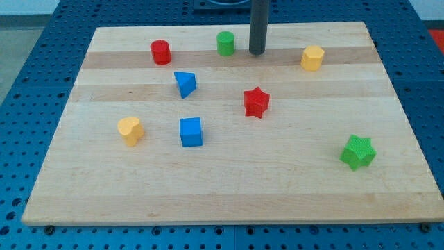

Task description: Push the blue triangle to the top left

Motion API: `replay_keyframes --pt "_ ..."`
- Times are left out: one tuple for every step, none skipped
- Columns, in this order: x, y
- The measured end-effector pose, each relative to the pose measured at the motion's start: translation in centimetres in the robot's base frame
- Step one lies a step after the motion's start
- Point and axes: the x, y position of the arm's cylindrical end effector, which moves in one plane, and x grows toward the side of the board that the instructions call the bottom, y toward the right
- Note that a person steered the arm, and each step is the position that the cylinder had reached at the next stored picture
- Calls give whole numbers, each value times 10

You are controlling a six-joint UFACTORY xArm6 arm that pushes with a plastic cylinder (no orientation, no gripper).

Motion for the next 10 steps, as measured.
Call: replay_keyframes --pt "12 -17" --pt "62 -75" --pt "73 -84" --pt "100 -84" --pt "114 -84" --pt "114 -120" --pt "114 -132" --pt "114 -148" --pt "114 -150" --pt "117 -131"
